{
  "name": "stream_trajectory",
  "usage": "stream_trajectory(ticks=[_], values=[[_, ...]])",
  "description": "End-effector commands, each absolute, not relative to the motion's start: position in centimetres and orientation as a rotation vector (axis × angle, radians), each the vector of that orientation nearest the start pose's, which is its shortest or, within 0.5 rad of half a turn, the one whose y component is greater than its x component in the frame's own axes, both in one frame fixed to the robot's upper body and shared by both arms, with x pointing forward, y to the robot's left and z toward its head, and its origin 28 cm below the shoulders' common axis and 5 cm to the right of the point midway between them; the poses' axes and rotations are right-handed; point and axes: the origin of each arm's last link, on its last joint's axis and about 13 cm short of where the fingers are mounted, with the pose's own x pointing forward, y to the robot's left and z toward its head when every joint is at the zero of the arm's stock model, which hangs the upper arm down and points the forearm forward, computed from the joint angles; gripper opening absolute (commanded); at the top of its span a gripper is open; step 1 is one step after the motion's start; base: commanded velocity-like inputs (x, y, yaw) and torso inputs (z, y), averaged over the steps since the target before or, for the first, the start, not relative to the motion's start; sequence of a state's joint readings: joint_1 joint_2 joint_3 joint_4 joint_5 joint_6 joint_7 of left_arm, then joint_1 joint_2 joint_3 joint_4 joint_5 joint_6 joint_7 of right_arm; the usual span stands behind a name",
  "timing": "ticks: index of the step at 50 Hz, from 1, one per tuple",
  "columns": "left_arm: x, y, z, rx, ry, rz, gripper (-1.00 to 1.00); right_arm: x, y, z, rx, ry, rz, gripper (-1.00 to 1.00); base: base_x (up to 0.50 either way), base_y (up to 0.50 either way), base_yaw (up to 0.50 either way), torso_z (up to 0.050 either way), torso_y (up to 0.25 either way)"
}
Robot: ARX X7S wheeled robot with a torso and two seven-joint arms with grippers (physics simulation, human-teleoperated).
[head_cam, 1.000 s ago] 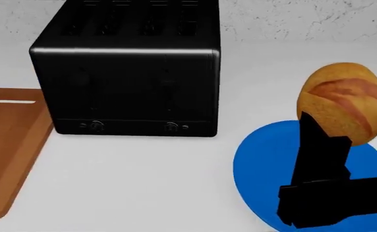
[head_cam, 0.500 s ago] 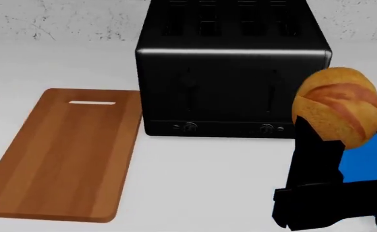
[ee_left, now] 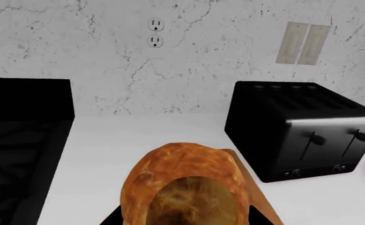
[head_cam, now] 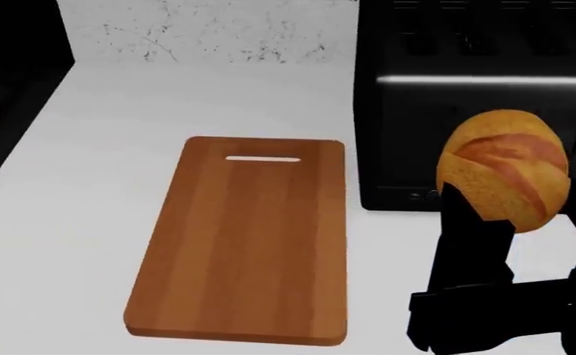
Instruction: Place all breads on the cutting board.
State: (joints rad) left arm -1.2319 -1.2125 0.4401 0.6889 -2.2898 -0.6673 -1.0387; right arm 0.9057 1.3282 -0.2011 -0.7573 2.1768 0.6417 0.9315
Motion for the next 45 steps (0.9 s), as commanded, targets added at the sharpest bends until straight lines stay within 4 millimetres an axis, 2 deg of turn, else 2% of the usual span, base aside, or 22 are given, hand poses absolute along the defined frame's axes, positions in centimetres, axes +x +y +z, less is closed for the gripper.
stream_trajectory(ticks=[1, 11, 28, 45], values=[[14.7, 26.19, 33.19, -0.117, 0.148, -0.257, -1.0, 13.97, -16.77, 31.09, 0.035, 0.119, 0.211, -1.0, 0.0, 0.5, 0.0, 0.0, 0.0], [14.76, 26.28, 33.04, -0.109, 0.145, -0.245, -1.0, 13.99, -16.71, 30.92, 0.04, 0.118, 0.214, -1.0, 0.0, 0.47, 0.0, 0.0, 0.0], [14.76, 26.07, 33.25, -0.105, 0.142, -0.248, -1.0, 13.9, -16.99, 30.84, 0.068, 0.112, 0.193, -1.0, 0.0, 0.0, 0.0, 0.0, 0.0], [14.82, 26.1, 33.21, -0.108, 0.139, -0.25, -1.0, 14.0, -16.82, 30.95, 0.059, 0.109, 0.205, -1.0, 0.36, 0.0, 0.0, 0.0, 0.001]])
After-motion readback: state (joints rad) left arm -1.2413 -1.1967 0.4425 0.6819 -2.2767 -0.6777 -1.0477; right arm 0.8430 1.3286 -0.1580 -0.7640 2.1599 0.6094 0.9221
